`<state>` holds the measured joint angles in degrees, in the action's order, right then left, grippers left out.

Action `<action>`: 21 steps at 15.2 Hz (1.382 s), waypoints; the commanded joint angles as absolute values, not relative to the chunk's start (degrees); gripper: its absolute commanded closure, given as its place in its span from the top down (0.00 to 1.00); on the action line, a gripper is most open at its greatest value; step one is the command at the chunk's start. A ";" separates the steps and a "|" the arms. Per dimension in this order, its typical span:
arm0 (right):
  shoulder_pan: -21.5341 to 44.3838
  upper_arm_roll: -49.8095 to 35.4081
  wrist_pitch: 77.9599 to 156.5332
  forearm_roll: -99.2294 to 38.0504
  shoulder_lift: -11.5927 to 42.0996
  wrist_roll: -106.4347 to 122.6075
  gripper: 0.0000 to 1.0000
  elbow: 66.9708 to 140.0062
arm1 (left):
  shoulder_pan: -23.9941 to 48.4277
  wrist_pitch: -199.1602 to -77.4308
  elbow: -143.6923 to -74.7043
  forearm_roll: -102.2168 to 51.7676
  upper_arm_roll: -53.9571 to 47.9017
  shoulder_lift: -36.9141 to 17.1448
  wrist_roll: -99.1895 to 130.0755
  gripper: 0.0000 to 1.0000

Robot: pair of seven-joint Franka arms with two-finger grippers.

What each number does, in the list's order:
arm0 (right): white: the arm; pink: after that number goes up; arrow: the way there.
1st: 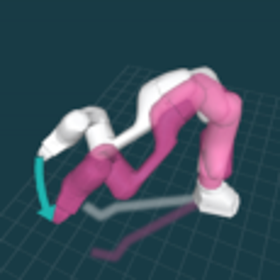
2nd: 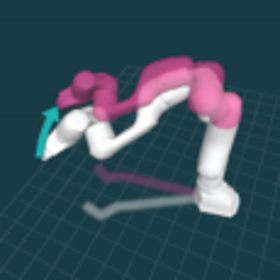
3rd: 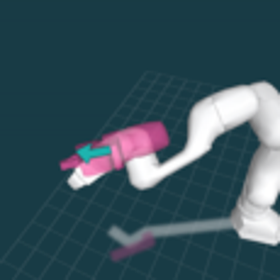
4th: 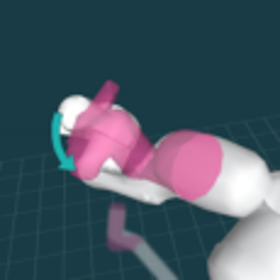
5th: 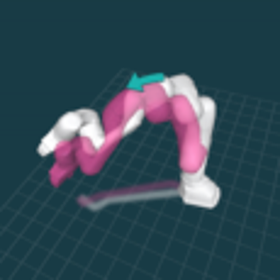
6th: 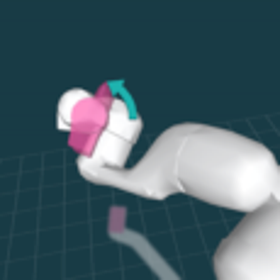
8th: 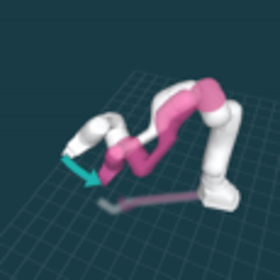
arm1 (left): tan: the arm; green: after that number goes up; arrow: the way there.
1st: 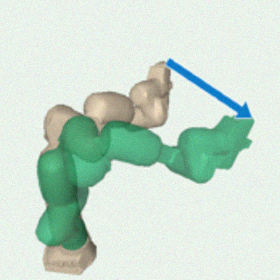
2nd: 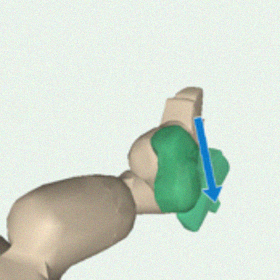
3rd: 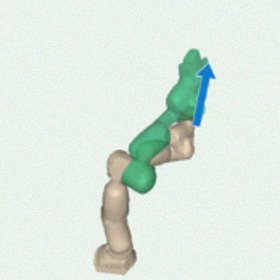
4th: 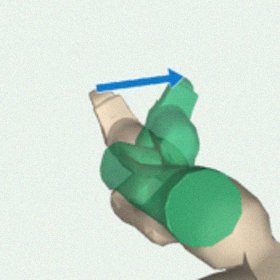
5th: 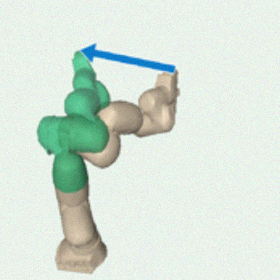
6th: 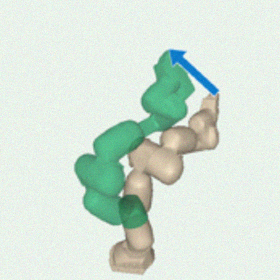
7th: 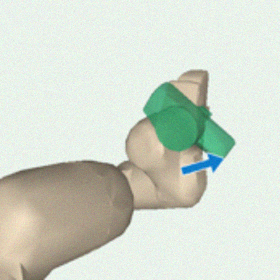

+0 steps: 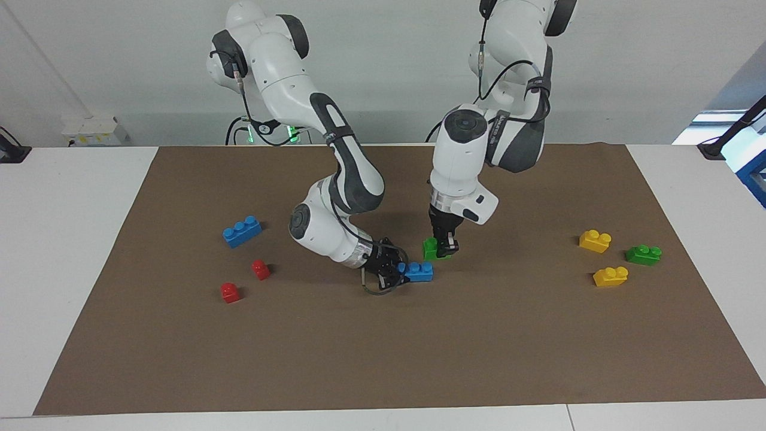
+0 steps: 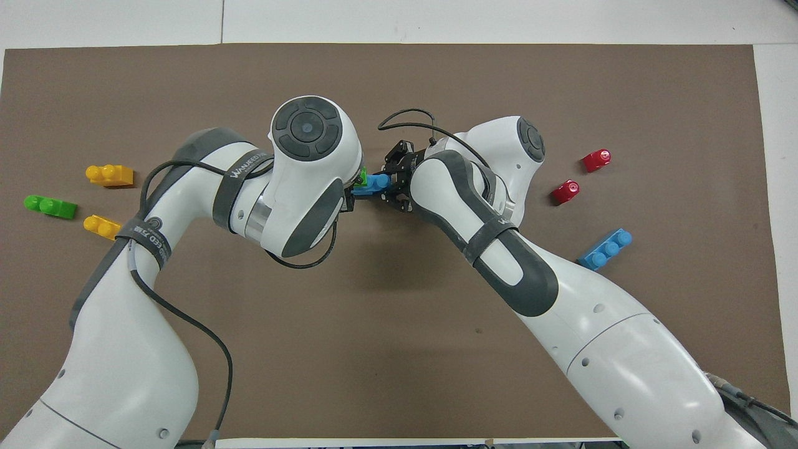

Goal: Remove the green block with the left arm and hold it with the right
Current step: 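Pull the green brick away with the left gripper while the right gripper pulls blue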

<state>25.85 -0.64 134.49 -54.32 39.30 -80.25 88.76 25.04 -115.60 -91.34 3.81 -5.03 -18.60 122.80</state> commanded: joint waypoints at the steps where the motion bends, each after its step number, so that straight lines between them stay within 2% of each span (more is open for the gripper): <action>1: 25.23 -0.79 135.44 -55.55 38.32 -81.39 0.00 88.68 | 22.42 -110.50 -92.20 1.41 -5.19 -13.55 118.23 0.00; 5: 24.61 -0.09 134.83 -52.22 34.29 -81.30 0.00 88.95 | 18.64 -103.90 -92.81 0.88 -4.92 -10.29 106.39 0.00; 8: 22.69 0.97 130.45 -39.60 30.60 -81.39 0.00 88.95 | 15.13 -99.24 -93.60 0.88 -4.83 -9.32 91.19 0.00; 12: 18.47 0.79 122.62 -21.48 26.64 -74.21 0.00 88.94 | 10.64 -99.23 -97.46 0.70 -4.83 -6.69 75.45 0.00; 17: 14.07 0.70 119.01 -20.30 24.87 -66.54 0.00 90.08 | 3.71 -100.72 -101.42 0.70 -4.83 -4.57 53.47 0.00; 21: 11.26 0.53 117.87 -24.94 23.20 -66.27 0.00 93.16 | -0.60 -111.76 -109.66 0.62 -4.83 -1.94 44.41 0.00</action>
